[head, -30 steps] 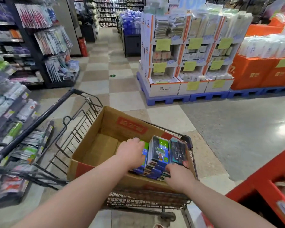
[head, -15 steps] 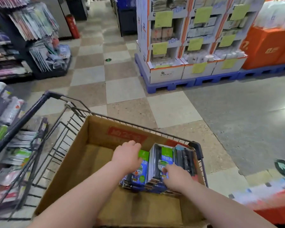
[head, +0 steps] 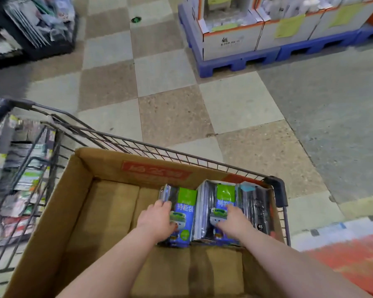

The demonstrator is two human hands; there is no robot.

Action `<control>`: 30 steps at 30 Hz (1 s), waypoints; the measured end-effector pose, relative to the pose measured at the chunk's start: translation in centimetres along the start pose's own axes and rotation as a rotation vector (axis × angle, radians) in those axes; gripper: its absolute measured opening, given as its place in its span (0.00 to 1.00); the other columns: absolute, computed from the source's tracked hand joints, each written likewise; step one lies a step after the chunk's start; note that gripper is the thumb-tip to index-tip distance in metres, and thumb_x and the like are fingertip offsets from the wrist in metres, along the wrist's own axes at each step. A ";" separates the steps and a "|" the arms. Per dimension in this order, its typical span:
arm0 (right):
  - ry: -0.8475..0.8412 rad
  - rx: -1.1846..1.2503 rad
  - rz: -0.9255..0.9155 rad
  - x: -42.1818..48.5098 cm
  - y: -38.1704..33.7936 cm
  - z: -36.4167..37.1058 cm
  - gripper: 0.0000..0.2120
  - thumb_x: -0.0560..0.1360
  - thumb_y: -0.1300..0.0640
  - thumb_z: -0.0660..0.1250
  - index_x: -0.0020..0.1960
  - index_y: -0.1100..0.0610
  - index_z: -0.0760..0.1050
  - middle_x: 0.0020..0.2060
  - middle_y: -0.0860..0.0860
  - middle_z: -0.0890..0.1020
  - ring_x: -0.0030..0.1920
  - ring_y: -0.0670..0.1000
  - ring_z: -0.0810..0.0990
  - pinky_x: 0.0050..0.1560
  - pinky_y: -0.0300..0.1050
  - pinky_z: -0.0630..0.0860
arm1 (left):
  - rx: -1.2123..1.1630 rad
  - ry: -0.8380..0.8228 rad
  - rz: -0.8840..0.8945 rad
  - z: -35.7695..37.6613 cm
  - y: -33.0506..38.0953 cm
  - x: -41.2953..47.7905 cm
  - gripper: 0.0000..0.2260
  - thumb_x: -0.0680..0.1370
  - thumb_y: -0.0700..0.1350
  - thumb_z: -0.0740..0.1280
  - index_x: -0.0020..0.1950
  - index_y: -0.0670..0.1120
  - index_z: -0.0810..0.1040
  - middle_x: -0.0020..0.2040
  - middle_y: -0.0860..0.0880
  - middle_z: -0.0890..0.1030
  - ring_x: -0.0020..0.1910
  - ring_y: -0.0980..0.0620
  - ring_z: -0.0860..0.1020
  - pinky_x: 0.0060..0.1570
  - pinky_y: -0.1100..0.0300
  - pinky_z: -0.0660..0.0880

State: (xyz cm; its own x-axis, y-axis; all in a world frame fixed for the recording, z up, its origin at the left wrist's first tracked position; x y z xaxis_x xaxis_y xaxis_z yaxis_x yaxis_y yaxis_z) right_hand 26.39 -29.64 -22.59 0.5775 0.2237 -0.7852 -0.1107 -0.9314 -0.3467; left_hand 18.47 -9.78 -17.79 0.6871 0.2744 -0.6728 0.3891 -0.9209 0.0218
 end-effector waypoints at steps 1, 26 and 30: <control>0.003 0.057 0.026 0.4 0.1 0.2 0.32 0.75 0.56 0.65 0.75 0.60 0.56 0.71 0.59 0.64 0.62 0.58 0.75 0.60 0.50 0.75 | -0.044 -0.021 -0.032 0.5 -0.2 0.5 0.28 0.76 0.57 0.64 0.72 0.49 0.62 0.67 0.46 0.68 0.66 0.44 0.70 0.62 0.51 0.70; 0.025 0.869 0.286 2.2 1.4 4.6 0.18 0.66 0.60 0.78 0.50 0.57 0.73 0.52 0.57 0.83 0.49 0.58 0.83 0.51 0.53 0.80 | -0.695 -0.038 -0.340 5.4 -0.5 3.4 0.19 0.74 0.48 0.72 0.58 0.43 0.70 0.57 0.43 0.79 0.56 0.43 0.78 0.54 0.57 0.73; 0.048 0.914 0.244 -0.1 2.0 5.5 0.16 0.64 0.62 0.79 0.45 0.54 0.74 0.49 0.57 0.84 0.48 0.58 0.84 0.54 0.58 0.79 | -0.671 -0.015 -0.282 5.1 -0.8 1.0 0.16 0.73 0.48 0.73 0.54 0.44 0.71 0.55 0.43 0.80 0.54 0.44 0.79 0.53 0.56 0.74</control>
State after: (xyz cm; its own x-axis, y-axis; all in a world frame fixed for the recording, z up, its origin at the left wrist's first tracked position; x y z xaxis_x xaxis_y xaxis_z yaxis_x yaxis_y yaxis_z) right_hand 21.67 -29.95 -25.97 0.4854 0.0215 -0.8740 -0.8115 -0.3609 -0.4596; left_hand 15.71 -10.16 -22.26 0.4987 0.4676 -0.7298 0.8458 -0.4465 0.2920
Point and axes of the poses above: each hand's wrist, its own x-axis towards the middle knuckle, its own z-axis out of the palm, y = z × x, the point moved 2 cm from there along x, towards the middle knuckle
